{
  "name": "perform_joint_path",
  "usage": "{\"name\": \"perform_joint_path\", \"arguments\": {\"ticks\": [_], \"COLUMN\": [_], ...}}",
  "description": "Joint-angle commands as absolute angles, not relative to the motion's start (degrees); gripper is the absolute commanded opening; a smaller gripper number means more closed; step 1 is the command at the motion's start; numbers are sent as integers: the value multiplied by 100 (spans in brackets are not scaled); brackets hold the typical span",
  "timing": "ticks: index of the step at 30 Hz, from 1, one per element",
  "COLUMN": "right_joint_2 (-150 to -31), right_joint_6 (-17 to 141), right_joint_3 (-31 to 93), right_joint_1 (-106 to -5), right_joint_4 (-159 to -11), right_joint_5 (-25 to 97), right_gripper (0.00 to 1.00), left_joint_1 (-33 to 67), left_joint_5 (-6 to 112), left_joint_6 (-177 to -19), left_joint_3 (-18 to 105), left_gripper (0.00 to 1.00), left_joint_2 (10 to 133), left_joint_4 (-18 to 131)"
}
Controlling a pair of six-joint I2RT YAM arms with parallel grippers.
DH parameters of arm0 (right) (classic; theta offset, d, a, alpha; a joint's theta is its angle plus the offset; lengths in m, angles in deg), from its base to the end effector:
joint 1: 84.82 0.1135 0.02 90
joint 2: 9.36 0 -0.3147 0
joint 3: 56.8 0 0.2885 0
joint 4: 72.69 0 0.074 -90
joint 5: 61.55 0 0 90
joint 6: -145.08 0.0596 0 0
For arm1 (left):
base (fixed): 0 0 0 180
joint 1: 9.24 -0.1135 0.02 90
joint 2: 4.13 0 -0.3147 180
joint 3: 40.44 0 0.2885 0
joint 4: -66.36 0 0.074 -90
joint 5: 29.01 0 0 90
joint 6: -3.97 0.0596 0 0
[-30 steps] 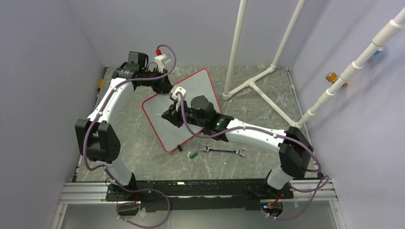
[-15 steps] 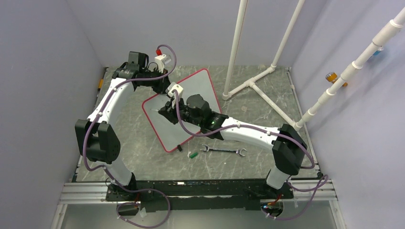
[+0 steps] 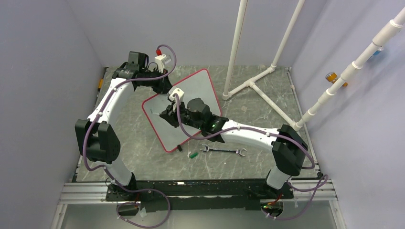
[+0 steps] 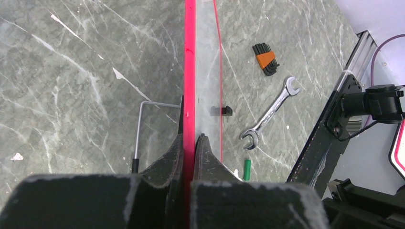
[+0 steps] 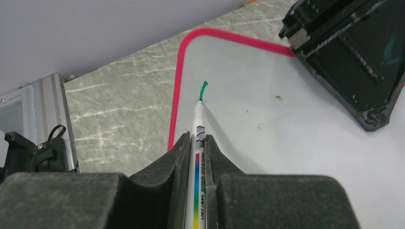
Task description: Write a sentence on the whiteboard
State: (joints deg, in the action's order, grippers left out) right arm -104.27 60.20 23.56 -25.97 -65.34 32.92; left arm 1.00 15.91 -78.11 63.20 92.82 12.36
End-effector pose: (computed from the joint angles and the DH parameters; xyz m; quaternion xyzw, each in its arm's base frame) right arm 0.2332 0.3948 0.3378 -0.3617 0.6570 0.3748 0.5450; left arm 0.4091 -0.1168 0.3742 0.2735 0.8275 -0.3638 0.3289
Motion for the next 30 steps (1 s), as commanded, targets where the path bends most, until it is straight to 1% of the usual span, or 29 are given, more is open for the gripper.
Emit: {"name": "perform_joint_path", "arguments": {"ticks": [1,7,18,30], "right_joint_2": [-10272,-10235,-10304,-10485], "right_joint_6": [6020,5958,5692,5577], "right_joint_3": [2153,2141,2581,2913], "right_joint_1": [-2609,-2604,-2618,-2627], "right_joint_4": [-6494,-6551,-6783,-6945], "right_joint_5": [2969,2690,2230,2205], "right_gripper": [0,0,0,0], "left_joint_1": [148,157,166,174], "left_joint_5": [3204,3224,3235,3230], "left_joint_6": [-6833,-6826,-6807,-6828], "left_joint_3": [6234,6210,6217,6210], "left_gripper": [0,0,0,0], "left_joint_2": [9378,9361,9361,9343], "left_joint_4": [894,905,885,909]}}
